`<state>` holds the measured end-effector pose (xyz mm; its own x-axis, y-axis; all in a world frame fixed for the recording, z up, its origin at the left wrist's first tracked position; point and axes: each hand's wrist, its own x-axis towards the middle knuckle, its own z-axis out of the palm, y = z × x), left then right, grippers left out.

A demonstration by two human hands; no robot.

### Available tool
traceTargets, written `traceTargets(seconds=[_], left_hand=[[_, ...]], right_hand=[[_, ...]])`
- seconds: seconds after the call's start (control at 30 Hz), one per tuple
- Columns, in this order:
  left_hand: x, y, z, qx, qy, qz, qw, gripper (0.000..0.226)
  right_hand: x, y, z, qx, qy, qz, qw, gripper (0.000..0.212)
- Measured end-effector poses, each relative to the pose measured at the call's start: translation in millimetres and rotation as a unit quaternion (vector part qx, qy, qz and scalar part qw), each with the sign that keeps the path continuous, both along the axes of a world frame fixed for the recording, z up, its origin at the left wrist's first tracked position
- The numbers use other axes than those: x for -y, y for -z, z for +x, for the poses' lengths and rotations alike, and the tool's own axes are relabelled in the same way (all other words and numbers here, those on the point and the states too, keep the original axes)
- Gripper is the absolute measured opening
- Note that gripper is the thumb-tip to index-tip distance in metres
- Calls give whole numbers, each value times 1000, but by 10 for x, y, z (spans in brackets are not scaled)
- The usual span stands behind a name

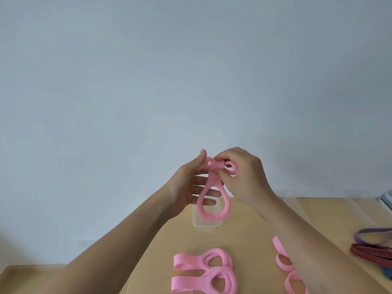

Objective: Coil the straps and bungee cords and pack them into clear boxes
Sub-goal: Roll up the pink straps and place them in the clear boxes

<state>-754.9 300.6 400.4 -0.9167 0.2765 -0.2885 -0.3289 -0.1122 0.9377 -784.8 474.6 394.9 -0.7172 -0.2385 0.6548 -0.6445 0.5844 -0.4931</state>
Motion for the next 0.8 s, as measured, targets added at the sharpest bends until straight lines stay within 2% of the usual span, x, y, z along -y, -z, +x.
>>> traceTargets(seconds=[0.23,0.47,0.67,0.8], left_hand=[[-14,-5,-17,5,-28,28,999,40],[-37,18,-17,6,-23,23,999,37],[-46,72,-24,11,-46,6,999,31],[-16,99,-23,-26,-33,-36,998,30]], right_hand=[[1,58,0,-33,-6,12,999,22],[0,60,59,-14,-32,8,999,19],[-21,29,54,71,-19,-15,997,27],[-24,71,8,157,-3,67,985,33]])
